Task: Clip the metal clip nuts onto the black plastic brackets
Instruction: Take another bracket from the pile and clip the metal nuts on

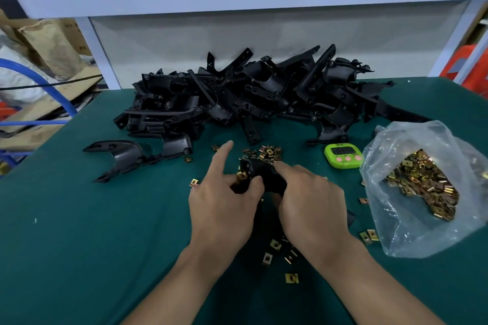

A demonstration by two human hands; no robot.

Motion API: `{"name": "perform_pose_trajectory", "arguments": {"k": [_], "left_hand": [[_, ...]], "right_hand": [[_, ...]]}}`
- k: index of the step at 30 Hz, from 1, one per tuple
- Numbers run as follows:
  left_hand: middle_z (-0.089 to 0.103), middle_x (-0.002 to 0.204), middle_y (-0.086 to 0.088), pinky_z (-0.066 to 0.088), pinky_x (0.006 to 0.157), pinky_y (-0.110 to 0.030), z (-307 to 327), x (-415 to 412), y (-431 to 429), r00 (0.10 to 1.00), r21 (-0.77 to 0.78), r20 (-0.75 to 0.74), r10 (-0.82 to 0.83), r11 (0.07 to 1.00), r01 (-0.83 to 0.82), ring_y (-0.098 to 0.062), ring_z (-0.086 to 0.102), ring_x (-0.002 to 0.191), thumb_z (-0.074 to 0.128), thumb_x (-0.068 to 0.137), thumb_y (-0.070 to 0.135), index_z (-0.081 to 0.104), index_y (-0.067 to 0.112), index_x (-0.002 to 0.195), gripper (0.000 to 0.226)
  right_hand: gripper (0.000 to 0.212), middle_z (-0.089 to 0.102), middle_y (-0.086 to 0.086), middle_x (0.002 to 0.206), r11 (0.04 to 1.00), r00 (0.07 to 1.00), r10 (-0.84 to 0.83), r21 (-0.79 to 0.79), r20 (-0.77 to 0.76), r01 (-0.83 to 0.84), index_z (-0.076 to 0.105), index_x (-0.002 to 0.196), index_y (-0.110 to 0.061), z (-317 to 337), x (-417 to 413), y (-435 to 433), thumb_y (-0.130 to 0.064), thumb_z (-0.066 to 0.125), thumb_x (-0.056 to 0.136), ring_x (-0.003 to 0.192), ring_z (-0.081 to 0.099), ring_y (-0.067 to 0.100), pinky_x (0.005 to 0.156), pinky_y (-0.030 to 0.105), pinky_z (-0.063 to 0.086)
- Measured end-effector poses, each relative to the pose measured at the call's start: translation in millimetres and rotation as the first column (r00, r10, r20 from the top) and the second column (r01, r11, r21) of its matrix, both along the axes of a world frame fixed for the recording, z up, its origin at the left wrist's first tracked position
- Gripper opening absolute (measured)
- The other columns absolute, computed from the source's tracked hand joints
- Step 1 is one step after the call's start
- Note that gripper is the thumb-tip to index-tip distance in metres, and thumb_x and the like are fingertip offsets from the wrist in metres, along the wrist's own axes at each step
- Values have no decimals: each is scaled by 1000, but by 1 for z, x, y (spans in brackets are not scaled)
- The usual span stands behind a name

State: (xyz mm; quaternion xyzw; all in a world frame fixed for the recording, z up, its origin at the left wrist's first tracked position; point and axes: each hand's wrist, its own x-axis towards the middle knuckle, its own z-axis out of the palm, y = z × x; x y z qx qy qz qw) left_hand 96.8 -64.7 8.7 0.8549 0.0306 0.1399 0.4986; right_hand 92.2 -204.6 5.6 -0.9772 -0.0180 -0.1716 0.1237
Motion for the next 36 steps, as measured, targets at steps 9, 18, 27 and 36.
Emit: {"name": "perform_pose_trajectory", "arguments": {"k": [9, 18, 27, 36], "left_hand": [[79, 83, 3, 61, 69, -28, -7, 13, 2, 975, -500, -172, -141, 865, 37, -12, 76, 77, 70, 96, 23, 76, 18, 100, 9], [77, 80, -15, 55, 57, -23, -2, 19, 17, 912, -547, -225, -344, 819, 174, -20, 70, 64, 66, 97, 7, 82, 8, 83, 21], [77, 74, -7, 58, 60, -26, -5, 17, 19, 945, -386, -164, -282, 900, 202, -19, 73, 65, 73, 93, 12, 83, 25, 79, 21], [74, 66, 16, 57, 54, -25, -11, 7, -6, 993, -167, -94, -73, 984, 57, -5, 70, 60, 77, 87, 31, 76, 34, 73, 15]], "right_hand": [[37, 62, -18, 78, 970, 1000, 4, 242, -23, 2, 58, 112, -39, -13, 11, -16, -39, 73, 78, 79, 63, 17, 61, 33, 43], [54, 69, -20, 85, 944, 988, 56, 330, -144, -5, 64, 124, -51, -16, 17, -27, -43, 78, 73, 82, 66, 14, 67, 28, 44], [31, 65, -15, 76, 973, 998, 50, 227, -49, -38, 66, 106, -34, -19, 15, -23, -35, 77, 77, 76, 63, 18, 61, 33, 45], [23, 63, -12, 86, 971, 999, 44, 236, -16, -39, 61, 106, -37, -16, 10, -8, -40, 65, 84, 77, 61, 15, 53, 29, 30]]}}
